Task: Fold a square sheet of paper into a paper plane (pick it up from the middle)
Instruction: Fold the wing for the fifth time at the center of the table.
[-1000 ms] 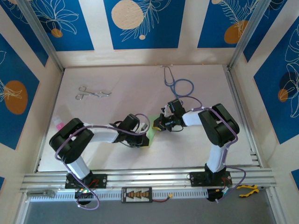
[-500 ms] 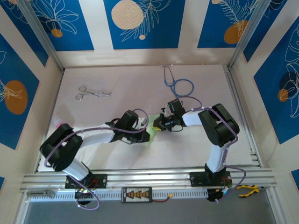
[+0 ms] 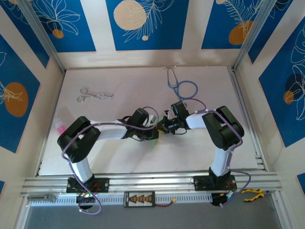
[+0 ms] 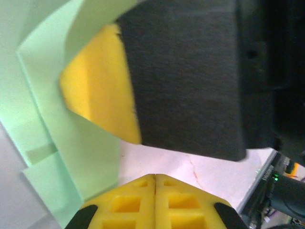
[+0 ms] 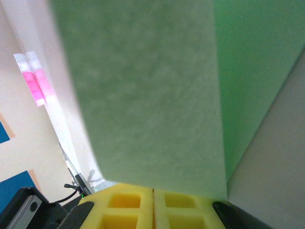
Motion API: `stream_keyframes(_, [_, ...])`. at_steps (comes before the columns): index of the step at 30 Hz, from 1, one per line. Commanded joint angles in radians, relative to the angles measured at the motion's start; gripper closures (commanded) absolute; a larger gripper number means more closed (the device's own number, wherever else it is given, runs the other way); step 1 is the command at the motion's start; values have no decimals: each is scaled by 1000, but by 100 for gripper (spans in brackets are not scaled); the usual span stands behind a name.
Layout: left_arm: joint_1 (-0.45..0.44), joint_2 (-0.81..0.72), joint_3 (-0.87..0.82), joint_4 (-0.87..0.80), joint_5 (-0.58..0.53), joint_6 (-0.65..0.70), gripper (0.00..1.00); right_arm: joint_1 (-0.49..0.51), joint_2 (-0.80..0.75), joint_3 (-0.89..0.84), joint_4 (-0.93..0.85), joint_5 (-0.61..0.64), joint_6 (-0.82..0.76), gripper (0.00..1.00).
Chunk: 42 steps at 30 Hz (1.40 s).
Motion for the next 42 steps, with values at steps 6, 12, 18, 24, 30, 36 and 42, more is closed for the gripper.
stream_keyframes(6, [-4,40,-37,-8,-74,18,100,9,13,-38,-91,69,19,91])
stream_keyframes(12, [-5,24,-103,11,-77,8,100,9,7,-34,-94,72,20,91])
stream_keyframes(18, [-4,0,-175,36,-73,8,100,1,-19,-30,-104,71,14,91])
stream_keyframes(24, [-4,0,-209,40,-1,93,100,-29,-170,-83,-89,97,-15,87])
stream_keyframes(30, [0,-7,-197,-42,44,204,100,-85,-320,-158,-85,112,-53,87])
stream_keyframes(36, [16,-13,-194,-61,64,235,100,-35,-333,-179,-26,55,-93,90])
stream_keyframes(42, [25,-22,-198,-60,57,228,100,60,-284,-141,-46,97,-133,91])
